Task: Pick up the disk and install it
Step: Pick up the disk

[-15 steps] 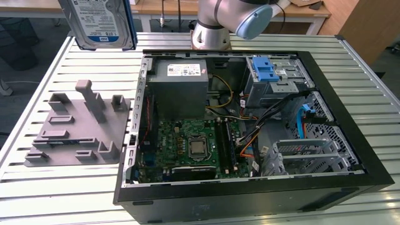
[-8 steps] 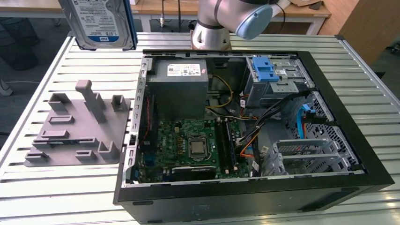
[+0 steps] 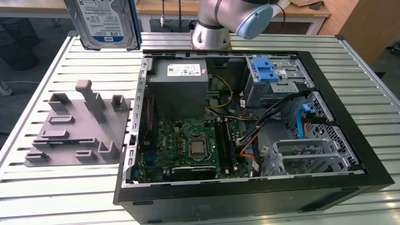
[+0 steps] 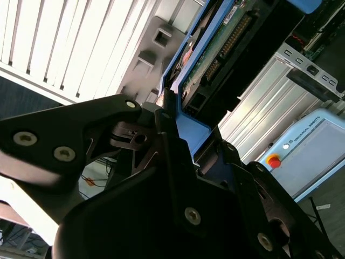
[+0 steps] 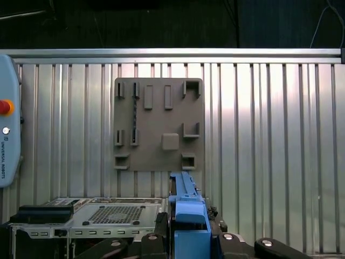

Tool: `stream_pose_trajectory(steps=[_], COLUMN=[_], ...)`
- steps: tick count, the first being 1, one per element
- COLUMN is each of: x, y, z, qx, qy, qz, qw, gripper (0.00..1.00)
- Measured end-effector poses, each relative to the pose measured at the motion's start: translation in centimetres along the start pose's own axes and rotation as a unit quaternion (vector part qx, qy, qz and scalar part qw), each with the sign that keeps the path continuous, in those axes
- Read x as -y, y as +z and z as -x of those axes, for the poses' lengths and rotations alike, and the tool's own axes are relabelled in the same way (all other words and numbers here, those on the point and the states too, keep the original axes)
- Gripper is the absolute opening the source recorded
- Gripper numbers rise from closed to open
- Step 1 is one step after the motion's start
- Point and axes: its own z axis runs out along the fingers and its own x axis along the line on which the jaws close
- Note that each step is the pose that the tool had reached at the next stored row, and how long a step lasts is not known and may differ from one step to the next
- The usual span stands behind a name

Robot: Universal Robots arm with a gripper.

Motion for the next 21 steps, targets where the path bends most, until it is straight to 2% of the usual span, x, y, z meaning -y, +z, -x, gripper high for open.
stream_pose_trajectory(steps=[21], x=[1.03], y=[-0.02], z=[0.02], qx=[0.0001], qy=[0.0], qz=[0.0], qw=[1.0], gripper=[0.36])
